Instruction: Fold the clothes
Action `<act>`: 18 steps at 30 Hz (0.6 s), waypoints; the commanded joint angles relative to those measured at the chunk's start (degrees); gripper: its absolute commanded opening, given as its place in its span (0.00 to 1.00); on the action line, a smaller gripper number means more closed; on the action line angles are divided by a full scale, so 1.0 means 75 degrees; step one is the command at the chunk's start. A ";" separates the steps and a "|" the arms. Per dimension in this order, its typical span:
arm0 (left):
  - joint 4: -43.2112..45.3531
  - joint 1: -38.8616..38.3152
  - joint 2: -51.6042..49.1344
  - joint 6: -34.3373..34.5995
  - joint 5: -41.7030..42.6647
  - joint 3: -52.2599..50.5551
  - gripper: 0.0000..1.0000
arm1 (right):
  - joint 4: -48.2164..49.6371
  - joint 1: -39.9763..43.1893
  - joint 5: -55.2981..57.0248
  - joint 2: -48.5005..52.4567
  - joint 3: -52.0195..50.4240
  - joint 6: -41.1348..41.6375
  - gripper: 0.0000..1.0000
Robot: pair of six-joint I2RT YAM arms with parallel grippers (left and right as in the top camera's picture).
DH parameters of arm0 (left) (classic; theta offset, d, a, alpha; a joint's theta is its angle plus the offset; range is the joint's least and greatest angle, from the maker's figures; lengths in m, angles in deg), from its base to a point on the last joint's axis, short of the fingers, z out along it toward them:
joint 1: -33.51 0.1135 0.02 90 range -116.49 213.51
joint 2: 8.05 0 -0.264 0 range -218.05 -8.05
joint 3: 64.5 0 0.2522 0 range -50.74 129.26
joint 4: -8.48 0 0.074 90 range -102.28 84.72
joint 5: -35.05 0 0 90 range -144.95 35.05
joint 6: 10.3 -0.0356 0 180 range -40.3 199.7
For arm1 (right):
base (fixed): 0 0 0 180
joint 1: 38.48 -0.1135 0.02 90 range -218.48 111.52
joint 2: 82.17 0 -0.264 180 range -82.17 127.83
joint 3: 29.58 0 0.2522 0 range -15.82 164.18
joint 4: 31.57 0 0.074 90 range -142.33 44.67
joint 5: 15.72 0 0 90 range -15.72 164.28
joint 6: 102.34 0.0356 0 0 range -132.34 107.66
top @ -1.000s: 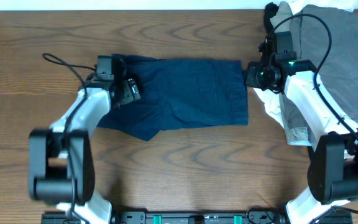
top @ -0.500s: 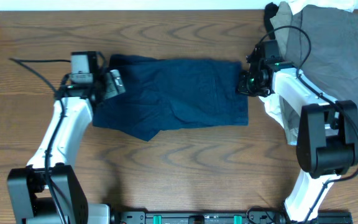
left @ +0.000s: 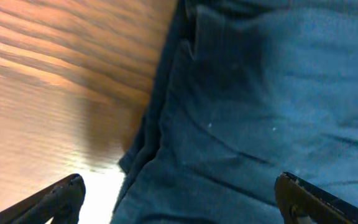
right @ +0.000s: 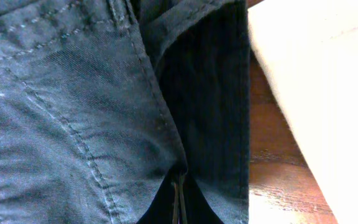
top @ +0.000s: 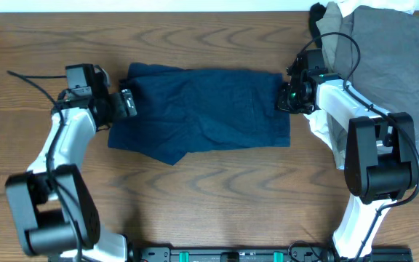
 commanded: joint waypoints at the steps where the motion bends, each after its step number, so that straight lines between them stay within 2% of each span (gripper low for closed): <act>1: 0.0093 0.0035 -0.0350 -0.0297 0.0338 0.0038 0.98 | 0.0020 -0.0204 0.0114 0.0245 0.0041 -0.0093 0.01; 5: 0.0221 0.0003 -0.0460 -0.0376 0.0437 0.0038 1.00 | 0.0020 -0.0204 0.0114 0.0245 0.0041 -0.0093 0.01; 6: 0.0289 -0.0020 -0.0440 -0.0402 0.0440 0.0038 0.96 | 0.0020 -0.0204 0.0114 0.0245 0.0041 -0.0093 0.01; 8: 0.0463 -0.0090 -0.0414 -0.0548 0.0431 0.0038 0.77 | 0.0035 -0.0204 0.0114 0.0245 0.0041 -0.0093 0.01; 9: 0.0522 -0.0125 -0.0414 -0.0548 0.0425 0.0038 0.72 | 0.0044 -0.0204 0.0114 0.0245 0.0041 -0.0093 0.01; 11: 0.0641 -0.0204 -0.0460 -0.0568 0.0210 0.0035 0.49 | 0.0073 -0.0204 0.0111 0.0245 0.0041 -0.0093 0.01; 13: 0.0761 -0.0283 -0.0557 -0.0568 -0.0038 0.0026 0.37 | 0.0085 -0.0204 0.0111 0.0245 0.0041 -0.0093 0.01; 14: 0.0813 -0.0318 -0.0627 -0.0568 -0.0093 0.0026 0.32 | 0.0085 -0.0210 0.0111 0.0245 0.0041 -0.0093 0.01; 18: 0.0953 -0.0385 -0.0880 -0.0565 -0.0134 0.0026 0.29 | 0.0099 -0.0213 0.0117 0.0245 0.0041 -0.0093 0.01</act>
